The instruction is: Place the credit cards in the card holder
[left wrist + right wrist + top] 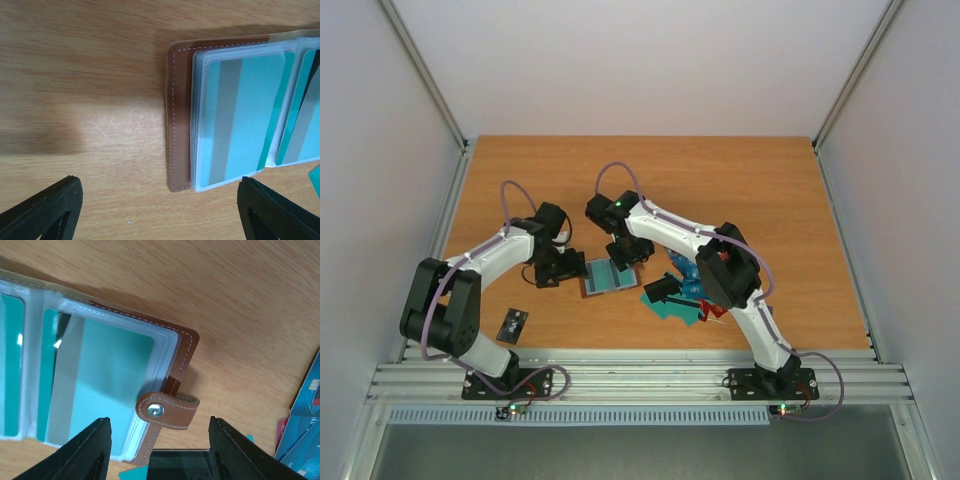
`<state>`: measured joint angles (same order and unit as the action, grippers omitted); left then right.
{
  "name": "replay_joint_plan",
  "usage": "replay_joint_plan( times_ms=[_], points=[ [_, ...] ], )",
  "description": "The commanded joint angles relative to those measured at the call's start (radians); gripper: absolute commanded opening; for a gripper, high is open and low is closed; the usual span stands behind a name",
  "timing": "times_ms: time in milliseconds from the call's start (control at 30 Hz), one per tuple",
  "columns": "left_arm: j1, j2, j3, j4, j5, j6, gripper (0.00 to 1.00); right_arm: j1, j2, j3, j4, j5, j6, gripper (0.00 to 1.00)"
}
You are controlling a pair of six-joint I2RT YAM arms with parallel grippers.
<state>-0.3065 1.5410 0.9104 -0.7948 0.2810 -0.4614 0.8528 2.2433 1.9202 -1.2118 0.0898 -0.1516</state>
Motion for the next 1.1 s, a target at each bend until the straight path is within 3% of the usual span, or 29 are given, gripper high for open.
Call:
replay_joint_plan(
  times_ms=[0,333,700,1067],
  points=[
    [0.007,0.001,-0.006,0.015,-0.012,0.011,0.85,0.011,0.053,0.064,-0.084,0.090,-0.035,0.55],
    [0.007,0.011,-0.004,0.013,-0.019,0.027,0.84,0.015,0.122,0.119,-0.128,0.118,-0.049,0.55],
    [0.007,0.016,0.002,0.013,-0.022,0.035,0.82,0.014,0.092,0.141,-0.160,0.230,-0.068,0.54],
    [0.007,0.022,0.009,0.010,-0.026,0.038,0.81,-0.006,0.055,0.062,-0.115,0.225,-0.069,0.28]
  ],
)
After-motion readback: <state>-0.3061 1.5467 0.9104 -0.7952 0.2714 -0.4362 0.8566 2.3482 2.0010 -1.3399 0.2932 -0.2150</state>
